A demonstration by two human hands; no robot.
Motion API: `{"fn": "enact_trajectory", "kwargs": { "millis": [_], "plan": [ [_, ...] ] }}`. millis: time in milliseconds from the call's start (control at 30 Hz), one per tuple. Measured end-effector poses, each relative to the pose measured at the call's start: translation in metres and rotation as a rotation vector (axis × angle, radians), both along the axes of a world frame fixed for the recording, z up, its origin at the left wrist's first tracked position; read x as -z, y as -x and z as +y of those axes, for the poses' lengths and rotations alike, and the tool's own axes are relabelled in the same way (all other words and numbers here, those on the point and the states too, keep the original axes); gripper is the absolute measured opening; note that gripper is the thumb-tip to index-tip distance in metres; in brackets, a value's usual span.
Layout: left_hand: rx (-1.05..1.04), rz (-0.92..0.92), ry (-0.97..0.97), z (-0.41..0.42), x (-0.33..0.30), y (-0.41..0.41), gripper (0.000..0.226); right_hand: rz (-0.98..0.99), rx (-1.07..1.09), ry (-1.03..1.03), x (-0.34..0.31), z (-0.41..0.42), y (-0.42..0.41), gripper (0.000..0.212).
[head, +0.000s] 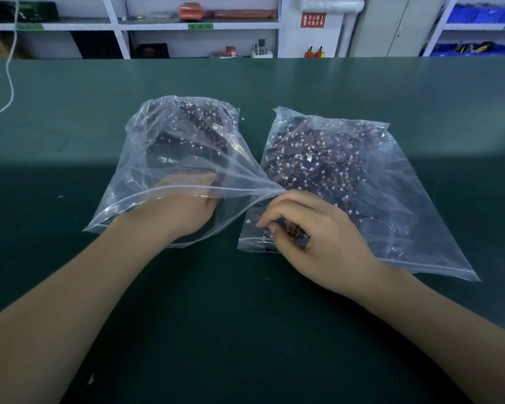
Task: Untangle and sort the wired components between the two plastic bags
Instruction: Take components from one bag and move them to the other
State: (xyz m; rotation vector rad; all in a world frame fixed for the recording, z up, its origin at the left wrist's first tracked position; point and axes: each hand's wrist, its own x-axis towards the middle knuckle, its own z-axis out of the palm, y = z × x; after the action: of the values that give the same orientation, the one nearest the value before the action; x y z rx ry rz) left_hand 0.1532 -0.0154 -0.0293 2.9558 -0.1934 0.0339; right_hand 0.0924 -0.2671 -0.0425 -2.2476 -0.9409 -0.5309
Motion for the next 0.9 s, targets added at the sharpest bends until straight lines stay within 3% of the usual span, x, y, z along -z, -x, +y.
{"fn": "enact_trajectory", "kwargs": {
  "millis": [167, 567, 900],
  "plan": [
    [0.081, -0.291, -0.051, 0.005, 0.011, 0.04, 0.022, 0.02, 0.001, -0.001, 0.0, -0.002, 0.0, 0.018],
    [0.085, -0.353, 0.064, 0.014, 0.003, 0.065, 0.012, 0.015, 0.001, -0.014, 0.001, -0.005, -0.004, 0.018],
    [0.131, -0.623, 0.182, 0.012, 0.006, 0.064, 0.007, 0.056, -0.031, -0.032, 0.005, -0.005, -0.003, 0.017]
  ]
}}
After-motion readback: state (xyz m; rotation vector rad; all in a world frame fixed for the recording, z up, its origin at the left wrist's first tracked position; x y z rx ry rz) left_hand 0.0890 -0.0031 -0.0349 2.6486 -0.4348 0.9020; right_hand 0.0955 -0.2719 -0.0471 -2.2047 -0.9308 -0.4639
